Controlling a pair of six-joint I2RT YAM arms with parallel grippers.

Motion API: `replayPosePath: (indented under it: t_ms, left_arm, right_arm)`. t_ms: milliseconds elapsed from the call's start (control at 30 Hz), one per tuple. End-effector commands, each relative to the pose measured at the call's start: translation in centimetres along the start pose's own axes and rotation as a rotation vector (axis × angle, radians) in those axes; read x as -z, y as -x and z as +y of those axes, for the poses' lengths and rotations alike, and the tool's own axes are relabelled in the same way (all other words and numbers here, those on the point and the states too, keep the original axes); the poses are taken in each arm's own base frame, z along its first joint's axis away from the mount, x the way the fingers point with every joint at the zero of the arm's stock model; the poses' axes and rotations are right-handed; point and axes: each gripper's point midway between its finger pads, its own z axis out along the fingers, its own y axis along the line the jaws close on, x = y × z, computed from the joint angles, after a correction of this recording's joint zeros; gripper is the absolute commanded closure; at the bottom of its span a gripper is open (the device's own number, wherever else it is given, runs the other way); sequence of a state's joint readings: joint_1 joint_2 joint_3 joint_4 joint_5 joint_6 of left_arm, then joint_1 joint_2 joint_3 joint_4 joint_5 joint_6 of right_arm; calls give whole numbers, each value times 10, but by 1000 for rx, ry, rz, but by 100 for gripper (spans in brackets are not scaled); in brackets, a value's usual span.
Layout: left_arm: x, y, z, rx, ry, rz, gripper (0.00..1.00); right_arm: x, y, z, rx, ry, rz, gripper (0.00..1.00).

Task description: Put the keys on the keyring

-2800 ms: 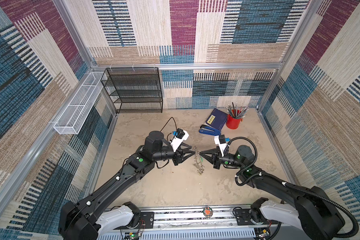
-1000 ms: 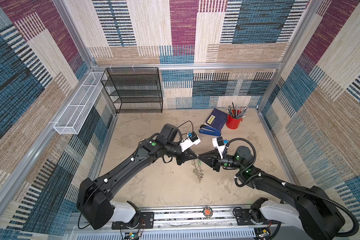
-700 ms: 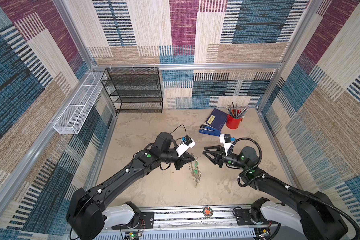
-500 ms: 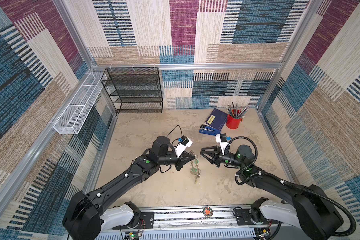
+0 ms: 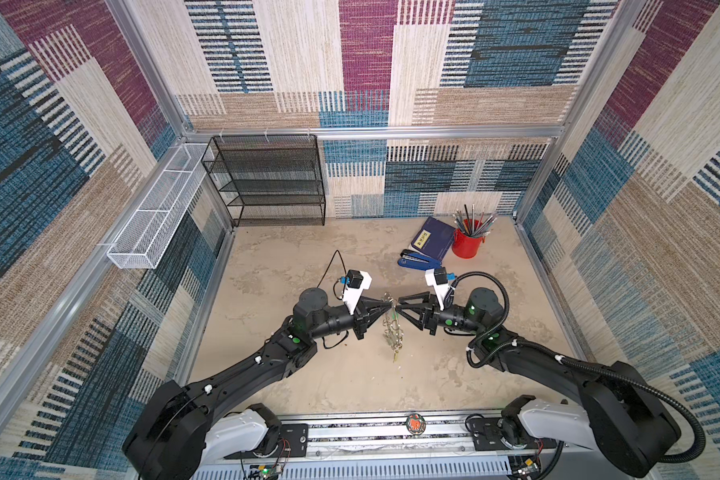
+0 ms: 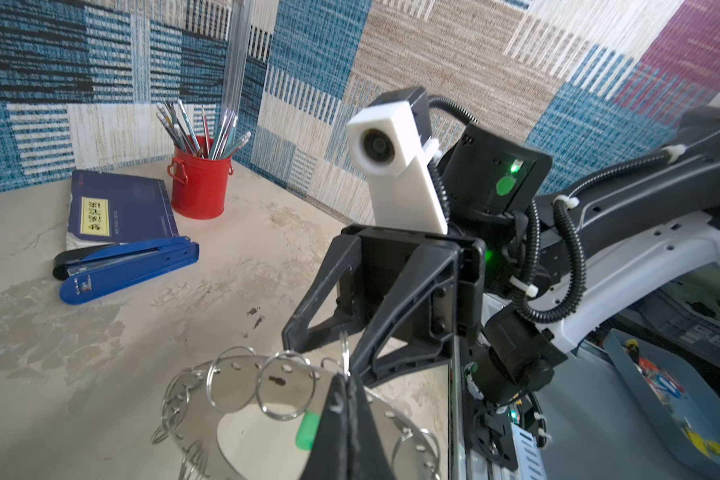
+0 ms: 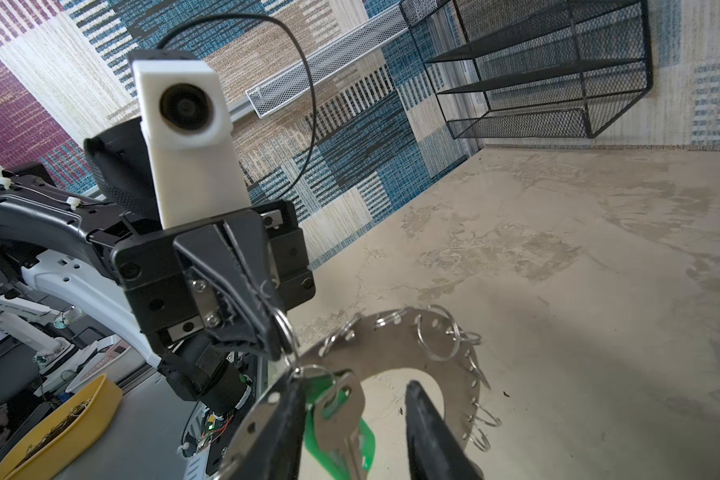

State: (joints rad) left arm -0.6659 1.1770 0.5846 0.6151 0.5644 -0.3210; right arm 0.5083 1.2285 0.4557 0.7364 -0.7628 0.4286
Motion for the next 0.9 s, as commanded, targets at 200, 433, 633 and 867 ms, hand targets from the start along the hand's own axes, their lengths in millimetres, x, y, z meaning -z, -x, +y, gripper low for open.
replayPosePath:
  t_ms: [200, 433, 633, 867]
  left_arm:
    - [0, 27, -11, 2, -59, -159, 100]
    - [-2, 20, -12, 15, -77, -168, 100]
    - [-2, 22, -12, 12, -83, -181, 100]
    - [-9, 16, -19, 6, -141, -138, 100]
  right_arm:
    - [-2, 1, 10, 10, 56, 4, 64]
    - [-1, 3, 13, 19, 62, -5, 78]
    - [-2, 2, 12, 19, 60, 1, 95]
    - [-6, -1, 13, 38, 48, 16, 100]
